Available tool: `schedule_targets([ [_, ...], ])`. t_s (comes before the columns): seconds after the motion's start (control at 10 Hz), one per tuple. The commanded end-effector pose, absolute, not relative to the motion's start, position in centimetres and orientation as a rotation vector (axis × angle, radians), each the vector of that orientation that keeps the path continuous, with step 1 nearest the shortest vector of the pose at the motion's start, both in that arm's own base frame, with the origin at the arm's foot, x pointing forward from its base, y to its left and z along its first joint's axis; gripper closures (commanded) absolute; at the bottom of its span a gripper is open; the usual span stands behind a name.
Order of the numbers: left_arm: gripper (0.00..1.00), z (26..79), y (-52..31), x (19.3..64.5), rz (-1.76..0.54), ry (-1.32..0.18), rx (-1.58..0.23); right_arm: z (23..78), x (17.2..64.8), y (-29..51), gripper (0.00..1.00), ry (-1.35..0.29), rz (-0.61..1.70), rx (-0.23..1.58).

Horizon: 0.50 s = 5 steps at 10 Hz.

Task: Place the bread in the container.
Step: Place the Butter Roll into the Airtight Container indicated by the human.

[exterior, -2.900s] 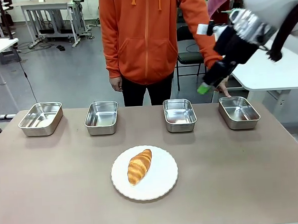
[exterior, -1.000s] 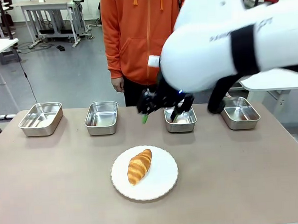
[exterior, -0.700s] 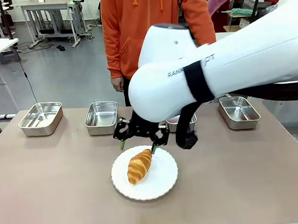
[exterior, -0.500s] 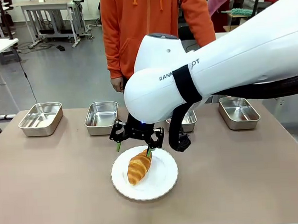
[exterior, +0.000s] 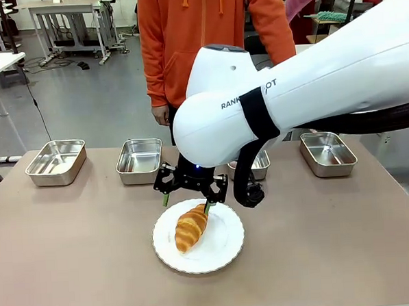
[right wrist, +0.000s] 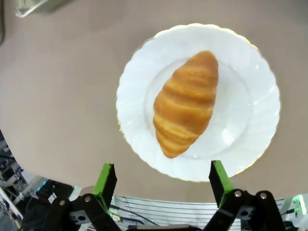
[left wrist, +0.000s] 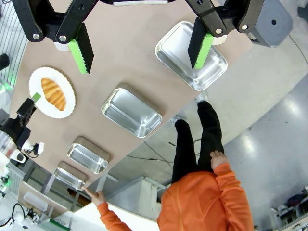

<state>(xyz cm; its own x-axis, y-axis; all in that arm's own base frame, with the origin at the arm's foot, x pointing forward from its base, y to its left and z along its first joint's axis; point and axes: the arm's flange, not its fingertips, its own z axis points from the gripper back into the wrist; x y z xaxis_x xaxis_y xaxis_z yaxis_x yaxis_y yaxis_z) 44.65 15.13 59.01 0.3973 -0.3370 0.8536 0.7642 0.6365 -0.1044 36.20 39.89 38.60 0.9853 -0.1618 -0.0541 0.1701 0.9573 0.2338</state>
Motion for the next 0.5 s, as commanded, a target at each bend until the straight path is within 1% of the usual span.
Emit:
schedule_targets([
  [0.0,0.00,59.0,15.1,44.5,-0.749,-0.936,-0.547,36.8,37.3,40.9,0.00,0.018,-0.289,0.200],
  [0.4,0.00,59.0,15.1,44.5,-0.749,-0.936,-0.547,34.3,37.7,41.3,0.00,0.034,-0.369,0.166],
])
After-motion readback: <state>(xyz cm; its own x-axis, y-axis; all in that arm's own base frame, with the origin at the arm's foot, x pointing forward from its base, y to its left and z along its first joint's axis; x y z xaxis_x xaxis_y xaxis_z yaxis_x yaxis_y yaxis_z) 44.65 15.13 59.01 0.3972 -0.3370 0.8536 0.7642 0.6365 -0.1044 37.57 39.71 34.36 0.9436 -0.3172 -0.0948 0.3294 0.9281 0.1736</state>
